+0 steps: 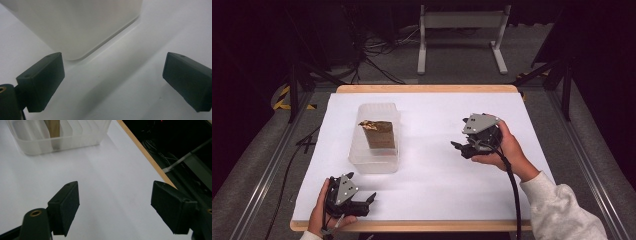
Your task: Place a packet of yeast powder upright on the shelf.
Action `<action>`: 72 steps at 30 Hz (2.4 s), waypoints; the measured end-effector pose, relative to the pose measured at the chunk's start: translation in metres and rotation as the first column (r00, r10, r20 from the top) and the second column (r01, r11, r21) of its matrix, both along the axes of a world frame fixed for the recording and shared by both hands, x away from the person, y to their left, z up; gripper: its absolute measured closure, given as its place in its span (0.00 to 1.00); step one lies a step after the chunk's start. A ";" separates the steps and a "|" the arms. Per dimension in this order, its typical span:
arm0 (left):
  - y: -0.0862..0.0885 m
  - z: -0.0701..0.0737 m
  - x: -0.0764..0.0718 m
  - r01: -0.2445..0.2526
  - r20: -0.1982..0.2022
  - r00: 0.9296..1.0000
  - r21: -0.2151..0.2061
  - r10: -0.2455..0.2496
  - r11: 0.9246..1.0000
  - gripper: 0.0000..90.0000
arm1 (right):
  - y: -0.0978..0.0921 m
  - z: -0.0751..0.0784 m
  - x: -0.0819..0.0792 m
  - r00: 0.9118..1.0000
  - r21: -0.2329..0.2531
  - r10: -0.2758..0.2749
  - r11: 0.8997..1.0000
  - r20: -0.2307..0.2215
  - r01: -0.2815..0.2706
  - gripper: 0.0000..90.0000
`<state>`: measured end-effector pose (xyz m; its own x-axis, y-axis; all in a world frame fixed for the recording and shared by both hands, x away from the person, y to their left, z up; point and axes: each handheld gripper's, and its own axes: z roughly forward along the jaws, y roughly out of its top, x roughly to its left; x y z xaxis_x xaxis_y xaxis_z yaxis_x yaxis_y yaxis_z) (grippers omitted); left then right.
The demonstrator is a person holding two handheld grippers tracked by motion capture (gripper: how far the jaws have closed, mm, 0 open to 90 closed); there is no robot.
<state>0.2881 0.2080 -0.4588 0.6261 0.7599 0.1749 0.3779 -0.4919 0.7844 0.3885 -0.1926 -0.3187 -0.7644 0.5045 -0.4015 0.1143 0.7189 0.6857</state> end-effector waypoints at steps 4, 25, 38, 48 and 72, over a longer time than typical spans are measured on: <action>-0.001 0.000 0.000 0.000 -0.002 1.000 0.003 0.000 1.000 0.05 | -0.011 -0.004 -0.003 1.000 -0.008 -0.019 1.000 0.001 0.019 0.26; -0.003 -0.001 0.001 0.000 -0.003 1.000 0.007 0.000 1.000 0.05 | -0.076 -0.041 -0.027 0.993 0.041 -0.119 0.992 -0.014 0.120 0.18; -0.003 -0.001 0.003 0.001 -0.005 1.000 0.012 -0.001 1.000 0.05 | -0.129 -0.059 -0.048 0.988 0.152 -0.156 0.976 -0.014 0.157 0.13; -0.004 -0.001 0.005 -0.011 -0.008 1.000 0.004 0.011 1.000 0.05 | -0.158 -0.080 -0.067 0.976 0.166 -0.215 0.964 0.025 0.208 0.13; -0.003 0.001 0.008 -0.006 0.006 1.000 -0.015 0.006 1.000 0.05 | -0.209 -0.121 -0.104 0.926 0.351 -0.376 0.866 -0.014 0.357 0.13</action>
